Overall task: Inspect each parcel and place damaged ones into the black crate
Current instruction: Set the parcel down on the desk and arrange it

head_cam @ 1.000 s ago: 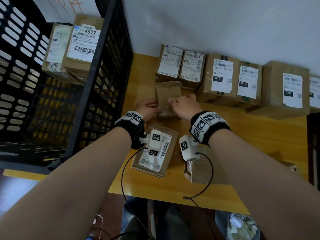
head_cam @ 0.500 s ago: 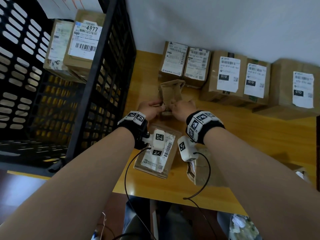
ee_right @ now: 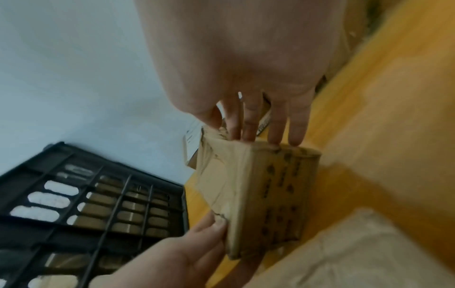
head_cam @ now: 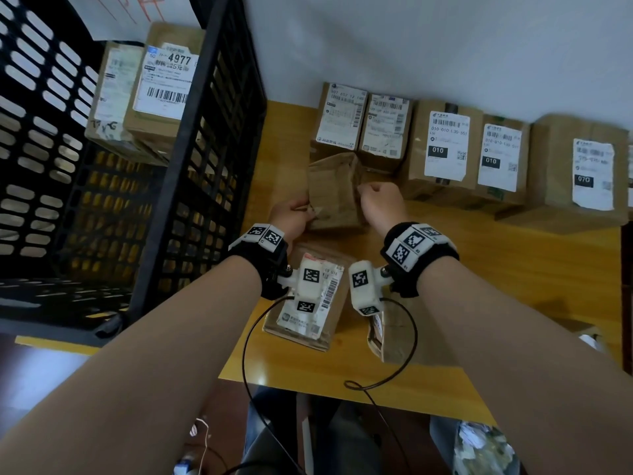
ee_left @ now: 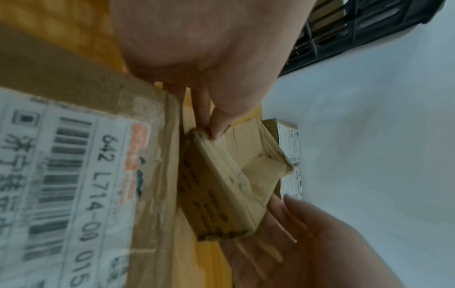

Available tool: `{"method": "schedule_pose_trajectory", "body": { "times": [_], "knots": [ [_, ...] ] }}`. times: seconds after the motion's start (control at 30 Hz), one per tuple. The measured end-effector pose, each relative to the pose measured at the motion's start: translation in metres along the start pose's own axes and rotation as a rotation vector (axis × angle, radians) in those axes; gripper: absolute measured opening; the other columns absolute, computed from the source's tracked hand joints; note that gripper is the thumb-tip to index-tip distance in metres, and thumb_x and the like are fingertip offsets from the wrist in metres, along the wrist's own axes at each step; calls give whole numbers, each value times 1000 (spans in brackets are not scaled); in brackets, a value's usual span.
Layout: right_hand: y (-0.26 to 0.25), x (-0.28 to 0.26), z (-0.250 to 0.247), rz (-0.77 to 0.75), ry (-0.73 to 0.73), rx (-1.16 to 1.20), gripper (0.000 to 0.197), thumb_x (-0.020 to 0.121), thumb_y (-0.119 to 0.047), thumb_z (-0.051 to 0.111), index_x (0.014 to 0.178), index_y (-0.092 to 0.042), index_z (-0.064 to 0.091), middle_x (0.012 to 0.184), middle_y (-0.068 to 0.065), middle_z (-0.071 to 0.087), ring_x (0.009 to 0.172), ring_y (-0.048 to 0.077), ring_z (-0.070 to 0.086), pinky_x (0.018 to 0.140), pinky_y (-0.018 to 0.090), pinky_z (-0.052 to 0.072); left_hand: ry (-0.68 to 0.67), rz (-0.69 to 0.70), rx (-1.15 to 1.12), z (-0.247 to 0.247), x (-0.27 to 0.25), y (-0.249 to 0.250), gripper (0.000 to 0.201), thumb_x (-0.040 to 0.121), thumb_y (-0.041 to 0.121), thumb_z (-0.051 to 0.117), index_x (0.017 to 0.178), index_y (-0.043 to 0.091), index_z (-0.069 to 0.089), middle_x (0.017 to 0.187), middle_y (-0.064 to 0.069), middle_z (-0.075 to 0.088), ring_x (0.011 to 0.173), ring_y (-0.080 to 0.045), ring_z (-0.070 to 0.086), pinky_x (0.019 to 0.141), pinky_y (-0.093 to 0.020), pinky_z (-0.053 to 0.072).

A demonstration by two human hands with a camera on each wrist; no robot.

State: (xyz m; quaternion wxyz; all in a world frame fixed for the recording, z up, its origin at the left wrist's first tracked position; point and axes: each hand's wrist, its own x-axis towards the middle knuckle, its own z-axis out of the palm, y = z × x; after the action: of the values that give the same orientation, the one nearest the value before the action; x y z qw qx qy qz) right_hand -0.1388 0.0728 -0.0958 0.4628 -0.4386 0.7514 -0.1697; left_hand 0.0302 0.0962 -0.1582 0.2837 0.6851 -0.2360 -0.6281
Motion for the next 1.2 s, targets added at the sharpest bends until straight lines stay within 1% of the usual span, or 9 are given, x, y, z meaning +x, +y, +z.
{"method": "schedule_pose_trajectory", "body": {
  "times": [0.07,0.23,0.3,0.47,0.6,0.73,0.87,1.0,1.2],
  "knots": [
    [-4,-5,1,-34,19,26,36,104,-23,48,105,-2,77,103,21,75,97,39,70,82,47,57,35,-1,-28,2,0,-1,39,97,4,67,136,9,64,127,-12,70,117,-26,66,105,-39,53],
    [-13,-21,-1,-134,23,-43,35,106,-22,48,100,-6,79,100,13,77,94,33,71,83,47,58,114,-19,45,6,0,1,16,94,9,71,92,24,68,113,-12,72,110,-32,69,98,-47,58],
    [-13,-24,0,-140,-11,-67,32,106,-24,51,102,-10,80,102,11,77,97,30,70,85,46,58,46,-64,37,8,0,6,11,98,22,68,106,20,75,118,-11,74,107,-29,70,94,-44,60],
    [-11,-29,11,-266,-123,-189,31,105,-35,52,108,-22,80,107,0,76,111,27,64,102,49,51,-44,-71,37,5,-6,17,52,96,60,60,123,17,70,109,-3,75,99,-19,69,79,-31,51],
    [-7,-26,10,-368,-56,-270,37,102,-41,46,107,-25,80,105,-3,75,109,28,56,97,48,49,-16,-20,23,-1,-10,13,28,99,36,68,118,17,74,98,1,76,94,-18,72,70,-27,54],
    [-10,-28,4,-305,-160,-540,43,109,-39,37,133,-21,68,128,9,68,131,34,37,110,45,35,-17,-28,-21,-3,-11,14,23,101,24,67,120,12,72,90,3,72,78,-9,67,67,-24,55],
    [-16,-25,6,-222,-225,-668,44,109,-41,34,142,-29,59,139,8,62,141,35,31,113,52,35,-19,-46,-7,-3,-9,11,20,101,25,67,118,16,71,89,6,70,78,-5,64,64,-20,49],
    [-21,-15,15,-142,-320,-784,45,105,-39,37,148,-38,51,160,-4,44,149,34,21,116,58,28,19,-40,-11,-2,-4,8,28,96,28,73,117,10,75,105,-6,77,89,-16,71,73,-25,57],
    [-25,-11,23,-114,-326,-823,42,103,-39,40,142,-34,56,157,-4,47,147,33,24,111,56,33,39,-38,45,1,-4,11,30,98,32,70,119,11,75,104,-4,76,81,-13,68,56,-17,49]
  ]
}}
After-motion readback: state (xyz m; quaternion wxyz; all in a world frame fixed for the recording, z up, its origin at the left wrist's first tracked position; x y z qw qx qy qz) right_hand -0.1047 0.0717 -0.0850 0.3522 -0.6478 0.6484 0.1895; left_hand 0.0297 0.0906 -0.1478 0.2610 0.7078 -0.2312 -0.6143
